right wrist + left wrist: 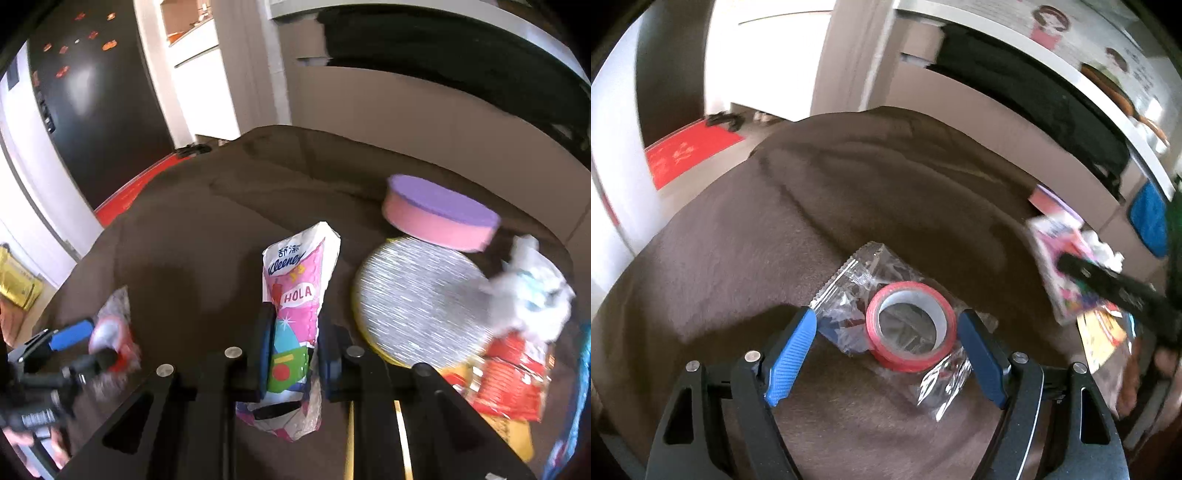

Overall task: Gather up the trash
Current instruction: 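Grasp the tissue pack with the right gripper while the left grasps the tape roll, then carry the tissue pack and bagged tape roll over the bin and open both grippers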

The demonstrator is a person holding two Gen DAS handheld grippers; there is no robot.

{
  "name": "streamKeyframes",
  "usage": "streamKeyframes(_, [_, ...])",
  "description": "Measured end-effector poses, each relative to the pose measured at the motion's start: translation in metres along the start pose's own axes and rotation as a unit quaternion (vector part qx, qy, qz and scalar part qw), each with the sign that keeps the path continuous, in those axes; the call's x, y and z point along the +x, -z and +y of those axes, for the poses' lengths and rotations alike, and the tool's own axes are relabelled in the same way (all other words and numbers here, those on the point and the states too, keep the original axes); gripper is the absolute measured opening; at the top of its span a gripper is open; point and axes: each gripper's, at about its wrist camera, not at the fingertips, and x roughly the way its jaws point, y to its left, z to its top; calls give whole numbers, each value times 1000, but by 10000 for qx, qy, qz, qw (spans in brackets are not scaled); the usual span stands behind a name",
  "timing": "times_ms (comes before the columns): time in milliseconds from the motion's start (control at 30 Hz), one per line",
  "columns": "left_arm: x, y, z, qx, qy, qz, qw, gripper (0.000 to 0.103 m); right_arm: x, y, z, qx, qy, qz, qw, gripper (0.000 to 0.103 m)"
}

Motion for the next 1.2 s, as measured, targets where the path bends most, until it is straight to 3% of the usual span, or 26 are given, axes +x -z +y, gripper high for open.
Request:
streamKeyframes(167, [12,0,-24,34,-719,-53,9974,83,-30,16,-30,280,134,-160,9994,18])
streamKeyframes(333, [22,-2,-38,203,-958,-112,9951,80,-58,36,-54,592,108,-266,9978,19])
streamKeyframes(467, [12,5,-38,179,-522,-233,9982,56,-87,44,-72,501,298,-493,9971,19])
streamKeyframes(567, [1,8,-40,123,-231,-266,9993,54,-104,53,-82,430,432,-571,9965,19])
streamKeyframes(800, [-25,15,-91,776,114,-406,9961,54,-123,74,-97,352,418,-615,9966,19])
streamKeyframes(1200, [-49,26,-235,1968,986,-497,9742,54,-157,100,-145,720,670,-843,9916,19])
